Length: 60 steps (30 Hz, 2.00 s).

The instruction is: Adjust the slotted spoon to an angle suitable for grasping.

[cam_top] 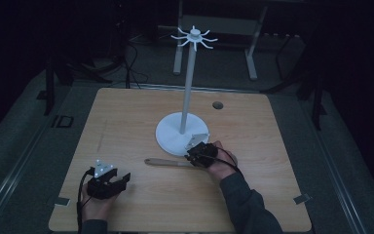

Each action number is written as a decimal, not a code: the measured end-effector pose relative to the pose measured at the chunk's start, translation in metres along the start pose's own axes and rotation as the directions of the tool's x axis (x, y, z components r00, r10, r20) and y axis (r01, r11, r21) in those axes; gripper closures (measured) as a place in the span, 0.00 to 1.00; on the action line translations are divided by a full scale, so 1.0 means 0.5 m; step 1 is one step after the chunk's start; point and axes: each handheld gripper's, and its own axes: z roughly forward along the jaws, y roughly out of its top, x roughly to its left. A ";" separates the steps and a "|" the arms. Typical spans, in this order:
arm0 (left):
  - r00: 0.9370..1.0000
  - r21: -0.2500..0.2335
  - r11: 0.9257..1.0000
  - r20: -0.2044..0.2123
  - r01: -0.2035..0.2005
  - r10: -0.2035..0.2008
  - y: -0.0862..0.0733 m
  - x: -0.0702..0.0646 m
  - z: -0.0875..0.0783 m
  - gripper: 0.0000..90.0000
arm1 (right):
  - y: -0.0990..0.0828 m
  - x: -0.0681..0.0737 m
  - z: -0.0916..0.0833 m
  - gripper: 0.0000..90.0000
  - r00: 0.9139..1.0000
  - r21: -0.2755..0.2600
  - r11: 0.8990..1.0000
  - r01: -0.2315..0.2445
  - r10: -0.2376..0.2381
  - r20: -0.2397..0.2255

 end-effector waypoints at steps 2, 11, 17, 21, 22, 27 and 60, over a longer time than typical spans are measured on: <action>1.000 0.000 1.000 0.000 0.000 0.000 0.000 0.000 0.000 0.48 | 0.002 0.005 0.010 0.84 1.000 0.003 1.000 0.000 0.000 -0.022; 1.000 0.001 1.000 0.000 -0.001 0.001 0.000 0.000 0.000 0.48 | 0.014 0.012 0.055 0.77 0.992 0.021 1.000 -0.006 0.009 -0.129; 1.000 0.000 1.000 0.000 -0.001 0.001 0.000 0.001 -0.001 0.48 | 0.024 0.020 0.081 0.77 0.986 0.044 0.999 0.004 0.004 -0.165; 1.000 -0.001 1.000 0.001 0.000 0.000 0.000 0.002 -0.001 0.48 | 0.026 0.017 0.084 0.77 0.984 0.047 0.999 0.006 0.003 -0.178; 1.000 -0.001 1.000 0.001 -0.001 0.001 0.000 0.002 -0.001 0.48 | 0.026 0.017 0.084 0.77 0.984 0.048 0.999 0.009 0.000 -0.179; 1.000 0.000 1.000 -0.001 -0.001 0.001 0.000 0.001 -0.001 0.48 | 0.024 0.015 0.087 0.76 0.981 0.055 0.998 0.017 -0.006 -0.192; 1.000 0.007 1.000 0.003 -0.007 0.007 -0.001 -0.003 0.002 0.48 | -0.022 -0.005 0.027 0.83 0.974 0.220 0.964 0.150 -0.107 -0.199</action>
